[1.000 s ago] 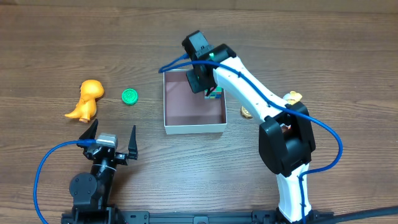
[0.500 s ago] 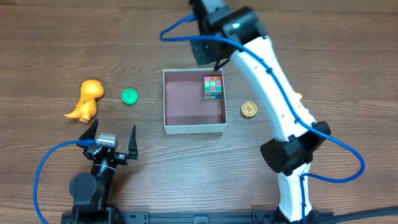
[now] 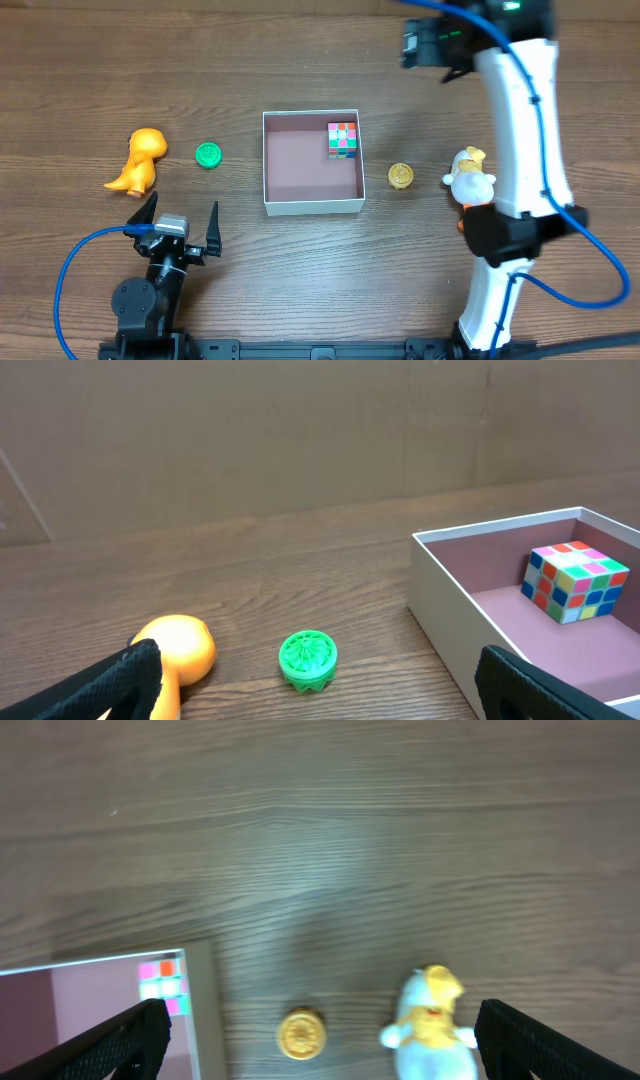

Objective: Pack container
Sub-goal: 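Lift the right gripper and move it over the white plush duck, then lower the right gripper and grasp the plush duck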

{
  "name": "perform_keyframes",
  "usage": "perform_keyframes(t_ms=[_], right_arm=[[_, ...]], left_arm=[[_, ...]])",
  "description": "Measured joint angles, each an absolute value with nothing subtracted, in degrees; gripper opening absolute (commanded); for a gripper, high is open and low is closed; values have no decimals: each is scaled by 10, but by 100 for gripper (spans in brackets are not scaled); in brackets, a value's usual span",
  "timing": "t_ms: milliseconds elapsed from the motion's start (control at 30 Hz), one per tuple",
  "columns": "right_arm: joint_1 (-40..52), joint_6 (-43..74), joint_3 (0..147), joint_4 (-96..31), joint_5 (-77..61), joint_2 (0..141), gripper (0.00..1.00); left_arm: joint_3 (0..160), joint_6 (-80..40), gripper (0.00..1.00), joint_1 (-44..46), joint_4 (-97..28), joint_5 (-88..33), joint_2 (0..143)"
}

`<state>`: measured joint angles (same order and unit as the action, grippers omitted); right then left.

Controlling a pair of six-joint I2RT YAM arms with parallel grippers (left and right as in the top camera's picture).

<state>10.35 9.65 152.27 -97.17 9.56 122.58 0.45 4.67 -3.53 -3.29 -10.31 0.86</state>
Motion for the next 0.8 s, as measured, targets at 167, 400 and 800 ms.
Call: perform_keyframes(t_ms=[167, 400, 800], right_arm=[[14, 54, 1389, -969, 62, 1114, 100], [-91, 18, 1181, -966, 35, 1009, 100], [-100, 7, 870, -753, -2, 1019, 100]], left_arm=[[4, 47, 100, -35, -33, -103, 9], [4, 47, 100, -35, -33, -103, 9], [4, 47, 100, -35, -33, -103, 8]])
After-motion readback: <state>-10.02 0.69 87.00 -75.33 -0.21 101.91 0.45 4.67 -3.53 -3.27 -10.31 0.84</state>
